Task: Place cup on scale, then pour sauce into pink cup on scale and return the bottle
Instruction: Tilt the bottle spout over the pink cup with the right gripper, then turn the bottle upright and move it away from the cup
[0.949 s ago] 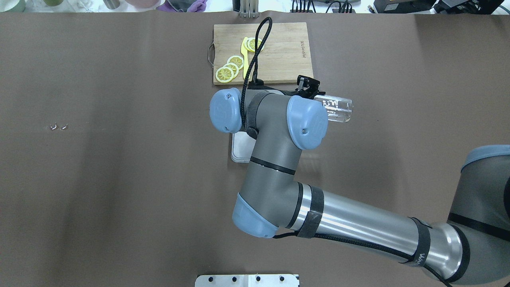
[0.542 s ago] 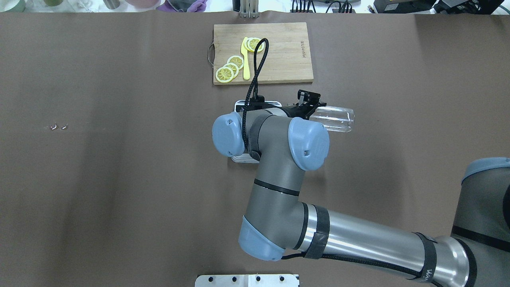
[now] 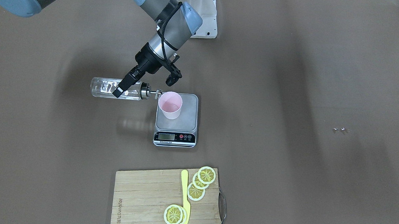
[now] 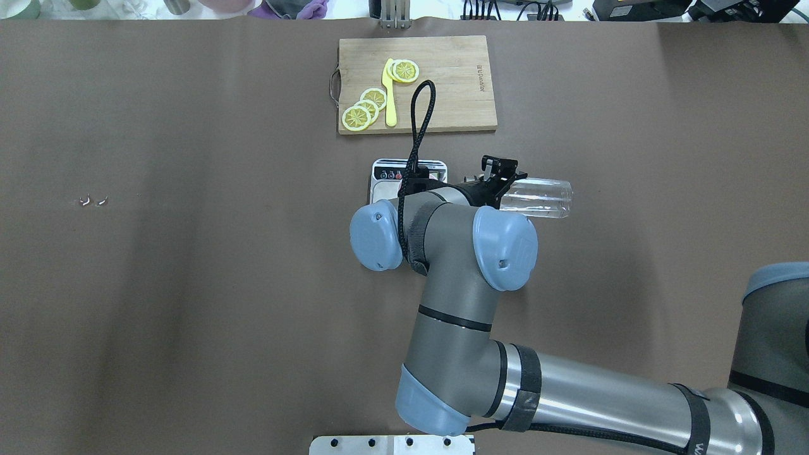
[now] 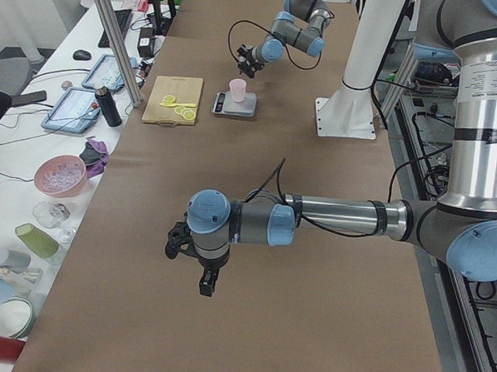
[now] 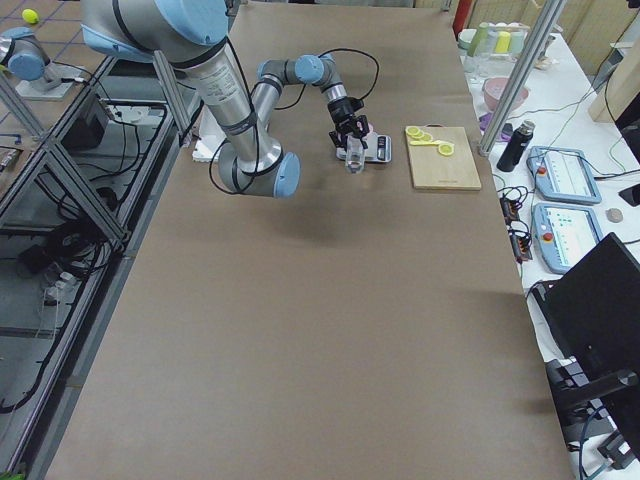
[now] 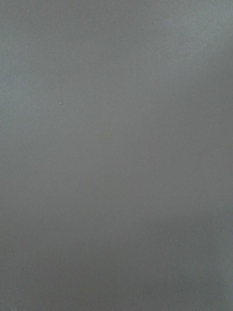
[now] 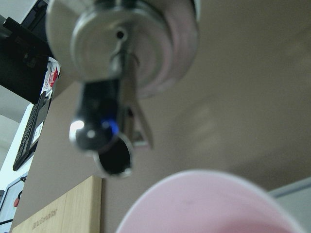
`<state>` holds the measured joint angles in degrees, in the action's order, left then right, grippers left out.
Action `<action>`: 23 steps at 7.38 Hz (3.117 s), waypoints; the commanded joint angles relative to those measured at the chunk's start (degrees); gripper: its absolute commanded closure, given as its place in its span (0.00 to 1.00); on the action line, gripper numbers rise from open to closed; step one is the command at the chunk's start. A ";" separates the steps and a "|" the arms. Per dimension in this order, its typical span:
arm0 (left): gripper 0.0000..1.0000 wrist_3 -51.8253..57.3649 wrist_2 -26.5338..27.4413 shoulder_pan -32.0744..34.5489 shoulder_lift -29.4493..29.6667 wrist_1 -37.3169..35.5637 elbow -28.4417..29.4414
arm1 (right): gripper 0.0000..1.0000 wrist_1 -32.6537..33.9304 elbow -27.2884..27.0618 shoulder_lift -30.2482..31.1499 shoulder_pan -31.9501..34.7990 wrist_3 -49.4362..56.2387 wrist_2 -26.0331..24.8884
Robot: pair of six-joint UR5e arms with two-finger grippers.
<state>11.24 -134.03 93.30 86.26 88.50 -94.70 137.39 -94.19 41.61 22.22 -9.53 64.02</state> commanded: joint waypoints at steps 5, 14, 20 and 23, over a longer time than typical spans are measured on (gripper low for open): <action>0.01 0.01 -0.09 0.04 0.05 0.00 -0.57 | 0.85 1.30 0.23 0.49 -0.77 -0.05 -4.06; 0.01 -0.52 0.00 0.04 -1.62 0.00 -3.56 | 0.85 -14.85 -8.10 5.93 4.48 0.47 14.78; 0.01 -0.16 0.09 -0.05 -1.80 0.00 -3.47 | 0.85 -41.71 -21.73 23.66 12.66 6.89 29.99; 0.01 -0.08 0.09 -0.05 -1.97 0.00 -3.47 | 0.85 -62.70 -20.26 34.29 18.54 9.43 40.26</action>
<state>11.09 -133.95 93.25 84.38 88.51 -98.14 83.90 -115.36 71.14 37.69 -1.24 98.99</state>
